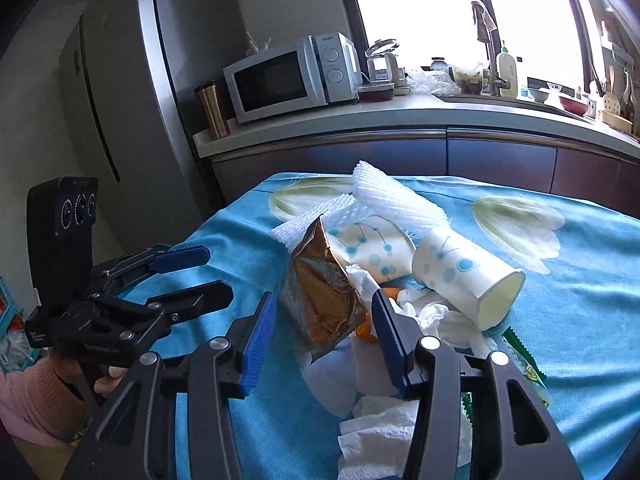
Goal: Collect trash
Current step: 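Grasp the crumpled gold wrapper with the left tool while the right tool grasps a tissue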
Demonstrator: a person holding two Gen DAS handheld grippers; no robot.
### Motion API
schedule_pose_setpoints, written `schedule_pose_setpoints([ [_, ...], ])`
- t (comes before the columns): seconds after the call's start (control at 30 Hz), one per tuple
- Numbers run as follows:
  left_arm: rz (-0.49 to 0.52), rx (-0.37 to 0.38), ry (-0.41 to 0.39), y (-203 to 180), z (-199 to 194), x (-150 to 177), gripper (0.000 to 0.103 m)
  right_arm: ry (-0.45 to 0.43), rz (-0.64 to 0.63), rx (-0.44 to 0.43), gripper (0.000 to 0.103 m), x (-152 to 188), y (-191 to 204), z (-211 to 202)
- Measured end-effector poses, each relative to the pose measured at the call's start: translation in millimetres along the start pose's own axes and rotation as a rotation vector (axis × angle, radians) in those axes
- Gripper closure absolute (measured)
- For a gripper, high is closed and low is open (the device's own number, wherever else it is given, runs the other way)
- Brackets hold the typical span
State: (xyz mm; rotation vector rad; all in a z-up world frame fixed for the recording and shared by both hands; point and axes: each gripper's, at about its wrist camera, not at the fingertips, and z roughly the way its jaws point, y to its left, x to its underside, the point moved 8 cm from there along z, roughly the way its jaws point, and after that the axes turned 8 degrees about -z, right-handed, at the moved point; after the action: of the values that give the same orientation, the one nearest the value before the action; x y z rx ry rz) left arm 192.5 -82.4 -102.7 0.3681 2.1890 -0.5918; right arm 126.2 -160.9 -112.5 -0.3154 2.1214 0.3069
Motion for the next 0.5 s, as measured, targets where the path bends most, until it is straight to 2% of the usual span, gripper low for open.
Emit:
schedule_pose_setpoints([
  [0.17, -0.031, 0.002, 0.012, 10, 2, -5, 0.017, -0.026, 0.011, 0.046, 0.055, -4, -14, -8],
  [0.3, 0.004, 0.018, 0.033, -1, 11, -7, 0.017, 0.004, 0.002, 0.083, 0.055, 5, -25, -7],
  [0.37, 0.028, 0.035, 0.051, -8, 19, -9, 0.017, 0.017, 0.0, 0.088, 0.059, 9, -28, -6],
  [0.5, 0.047, 0.073, 0.104, -17, 39, -14, 0.017, 0.024, 0.001, 0.083, 0.073, 11, -32, -4],
])
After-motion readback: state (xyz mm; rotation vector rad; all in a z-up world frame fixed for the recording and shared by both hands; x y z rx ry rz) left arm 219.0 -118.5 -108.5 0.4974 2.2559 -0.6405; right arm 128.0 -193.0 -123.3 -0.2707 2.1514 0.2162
